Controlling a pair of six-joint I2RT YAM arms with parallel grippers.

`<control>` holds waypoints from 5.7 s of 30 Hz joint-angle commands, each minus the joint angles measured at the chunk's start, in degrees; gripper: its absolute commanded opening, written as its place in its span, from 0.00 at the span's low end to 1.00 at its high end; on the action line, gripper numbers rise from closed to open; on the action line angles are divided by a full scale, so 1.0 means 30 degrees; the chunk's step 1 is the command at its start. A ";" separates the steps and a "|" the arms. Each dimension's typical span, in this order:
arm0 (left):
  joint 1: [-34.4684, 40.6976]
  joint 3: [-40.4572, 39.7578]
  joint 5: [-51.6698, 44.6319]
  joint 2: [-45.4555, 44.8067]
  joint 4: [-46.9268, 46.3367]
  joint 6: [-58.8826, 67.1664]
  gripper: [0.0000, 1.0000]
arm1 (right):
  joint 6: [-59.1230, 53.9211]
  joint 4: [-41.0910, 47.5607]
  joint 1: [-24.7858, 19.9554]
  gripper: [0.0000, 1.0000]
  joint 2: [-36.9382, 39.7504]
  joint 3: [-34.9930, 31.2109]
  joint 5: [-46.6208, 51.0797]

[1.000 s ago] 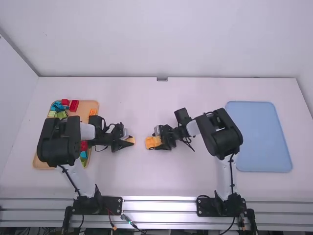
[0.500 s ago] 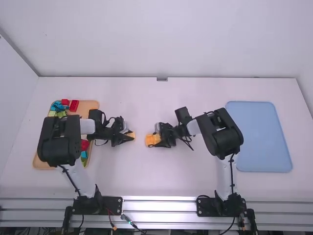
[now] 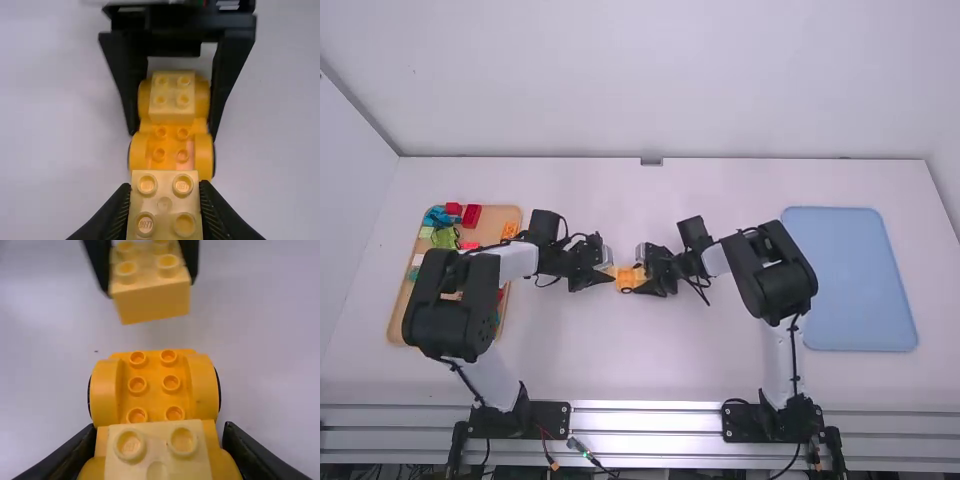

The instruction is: Assemble lego blocks to make yellow taxi

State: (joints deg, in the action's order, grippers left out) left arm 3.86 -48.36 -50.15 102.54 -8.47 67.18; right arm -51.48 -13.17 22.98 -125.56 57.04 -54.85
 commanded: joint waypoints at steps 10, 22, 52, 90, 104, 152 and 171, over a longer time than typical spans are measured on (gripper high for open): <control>0.0568 0.0393 -0.1202 -0.0634 -0.0022 0.0240 0.02 | 0.1086 -0.4998 -0.0051 0.70 0.0386 -0.3723 0.1144; 0.2259 0.0794 -0.0488 -0.0168 0.2062 -0.0415 0.02 | 0.1093 -0.5107 -0.0058 0.73 0.0386 -0.3774 0.1100; 0.2288 0.1253 -0.1639 0.1741 0.4313 -0.0605 0.02 | -0.0240 -0.4794 -0.0291 0.43 0.0386 -0.3825 0.0095; 0.3228 0.1202 -0.4138 0.2004 0.4874 -0.0328 0.99 | -0.0787 -0.3883 -0.0291 0.47 0.0386 -0.3373 -0.0211; 0.3213 0.0605 -0.1894 -0.0525 0.2834 -0.2120 0.02 | -0.0787 -0.3891 -0.0291 0.47 0.0386 -0.3373 -0.0211; 0.1596 -0.2455 -0.0466 -0.2630 -0.2616 -0.2470 0.02 | -0.0794 -0.4051 -0.0291 0.47 0.0386 -0.3366 -0.0197; -0.1027 -0.2506 0.3104 -0.4335 -0.2346 -1.5227 0.99 | -0.2412 0.6579 -0.0452 0.99 0.1683 0.0437 0.3854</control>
State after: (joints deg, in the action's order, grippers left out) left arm 2.31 -55.96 -40.91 89.89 -15.86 30.61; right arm -57.23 3.20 22.04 -121.43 57.91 -52.10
